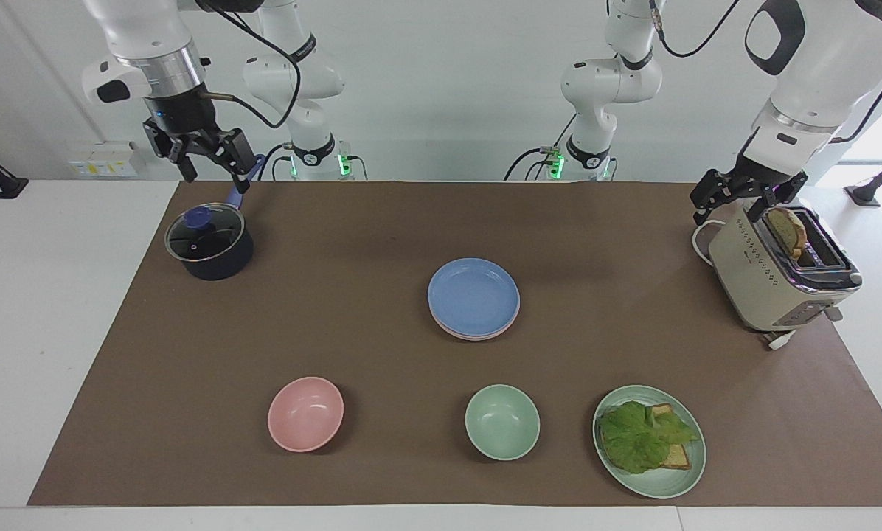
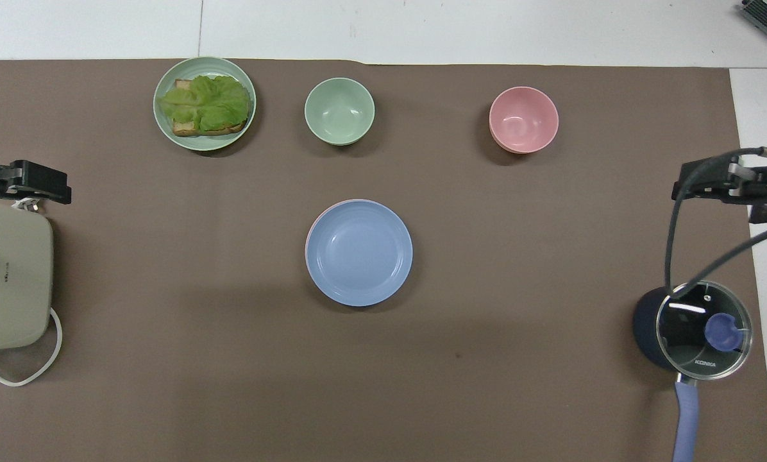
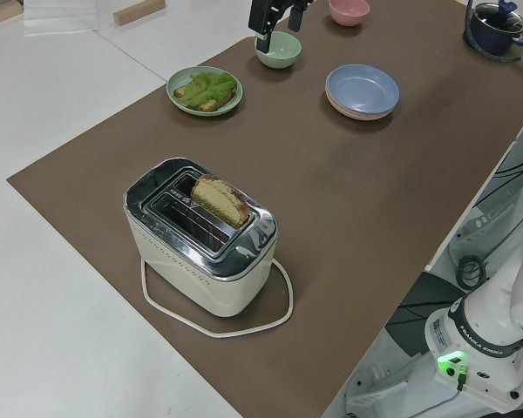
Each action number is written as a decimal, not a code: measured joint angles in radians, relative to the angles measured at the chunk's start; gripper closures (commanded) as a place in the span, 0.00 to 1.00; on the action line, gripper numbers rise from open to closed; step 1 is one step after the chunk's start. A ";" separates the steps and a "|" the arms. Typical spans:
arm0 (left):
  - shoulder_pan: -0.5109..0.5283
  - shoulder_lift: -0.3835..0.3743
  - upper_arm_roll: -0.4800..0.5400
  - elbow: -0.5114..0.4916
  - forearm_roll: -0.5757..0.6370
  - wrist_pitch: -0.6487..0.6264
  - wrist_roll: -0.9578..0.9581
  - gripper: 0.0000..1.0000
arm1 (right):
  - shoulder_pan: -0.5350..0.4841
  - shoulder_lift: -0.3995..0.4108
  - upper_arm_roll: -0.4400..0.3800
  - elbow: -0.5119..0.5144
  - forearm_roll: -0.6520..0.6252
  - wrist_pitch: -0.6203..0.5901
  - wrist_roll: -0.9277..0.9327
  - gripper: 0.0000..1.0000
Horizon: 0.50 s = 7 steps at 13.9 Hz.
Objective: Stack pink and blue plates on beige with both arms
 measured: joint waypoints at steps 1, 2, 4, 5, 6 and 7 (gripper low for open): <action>0.000 0.000 0.000 0.000 0.000 0.000 0.000 0.00 | 0.000 -0.006 -0.011 -0.003 0.000 -0.007 -0.035 0.00; 0.000 0.000 0.000 0.000 0.000 0.000 0.000 0.00 | -0.001 -0.009 -0.016 -0.010 0.000 -0.014 -0.072 0.00; 0.000 0.000 0.000 0.000 0.000 0.000 0.000 0.00 | 0.000 -0.009 -0.016 -0.021 0.000 -0.028 -0.115 0.00; 0.000 0.000 0.000 0.000 0.000 0.000 0.000 0.00 | 0.000 -0.009 -0.016 -0.026 0.000 -0.029 -0.127 0.00; 0.000 0.000 0.000 0.000 0.000 0.000 0.000 0.00 | 0.000 -0.009 -0.016 -0.032 0.000 -0.030 -0.135 0.00; 0.000 0.000 0.000 0.000 0.000 0.000 0.000 0.00 | 0.000 -0.010 -0.016 -0.040 0.000 -0.031 -0.146 0.00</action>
